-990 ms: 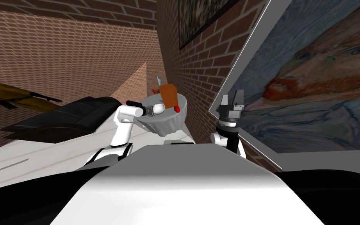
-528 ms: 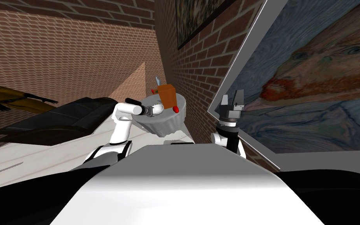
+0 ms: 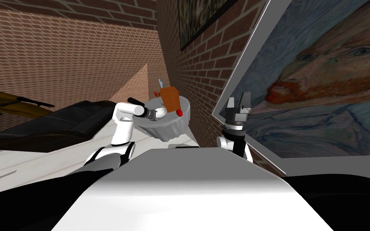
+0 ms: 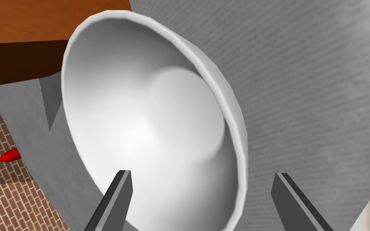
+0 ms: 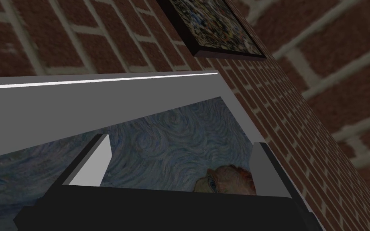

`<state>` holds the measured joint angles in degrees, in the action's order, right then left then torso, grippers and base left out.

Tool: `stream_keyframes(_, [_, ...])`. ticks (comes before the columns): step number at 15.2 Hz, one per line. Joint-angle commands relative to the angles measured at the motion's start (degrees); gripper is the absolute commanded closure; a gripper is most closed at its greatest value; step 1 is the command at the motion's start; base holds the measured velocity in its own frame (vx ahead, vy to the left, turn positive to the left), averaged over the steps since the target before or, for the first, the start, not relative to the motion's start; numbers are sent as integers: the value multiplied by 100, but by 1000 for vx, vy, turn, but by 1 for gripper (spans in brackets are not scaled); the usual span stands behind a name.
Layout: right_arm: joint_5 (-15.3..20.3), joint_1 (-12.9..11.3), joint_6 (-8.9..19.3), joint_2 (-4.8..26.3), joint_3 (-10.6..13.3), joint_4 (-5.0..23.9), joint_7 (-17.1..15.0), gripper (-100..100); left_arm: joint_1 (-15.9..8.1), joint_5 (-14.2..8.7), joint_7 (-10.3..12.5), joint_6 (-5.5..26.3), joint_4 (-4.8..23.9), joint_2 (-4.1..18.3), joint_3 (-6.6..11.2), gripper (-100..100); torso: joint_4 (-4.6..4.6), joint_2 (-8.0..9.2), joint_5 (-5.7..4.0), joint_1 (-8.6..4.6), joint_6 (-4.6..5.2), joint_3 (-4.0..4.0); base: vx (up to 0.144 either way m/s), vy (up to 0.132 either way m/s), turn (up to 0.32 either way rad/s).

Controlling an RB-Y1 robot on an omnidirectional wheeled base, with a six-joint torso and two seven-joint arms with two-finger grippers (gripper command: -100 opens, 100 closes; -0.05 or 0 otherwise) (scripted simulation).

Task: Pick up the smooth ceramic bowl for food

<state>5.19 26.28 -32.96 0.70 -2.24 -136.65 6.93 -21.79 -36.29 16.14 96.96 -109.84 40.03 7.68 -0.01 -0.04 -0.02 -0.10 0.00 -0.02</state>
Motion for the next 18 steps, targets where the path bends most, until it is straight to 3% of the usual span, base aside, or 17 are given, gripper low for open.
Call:
stream_keyframes(1, [0,0,0,0,0,0,0,0,-60,-52,23,267,22,34,8,-100,0,0,0,0,0,0,17,-18,-34])
stream_keyframes(9, [0,0,0,0,0,0,0,0,-324,-252,106,1145,114,168,36,-100,0,2,1,2,-1,1,13,-16,-24])
stream_keyframes(13, [0,0,0,0,0,0,0,0,-368,-286,120,1391,129,190,41,-100,0,3,1,4,-1,1,9,-9,-12])
stream_keyframes(18, [0,0,0,0,0,0,0,0,-273,-101,-8,964,417,94,-68,-100,0,6,3,10,-1,3,0,2,-20])
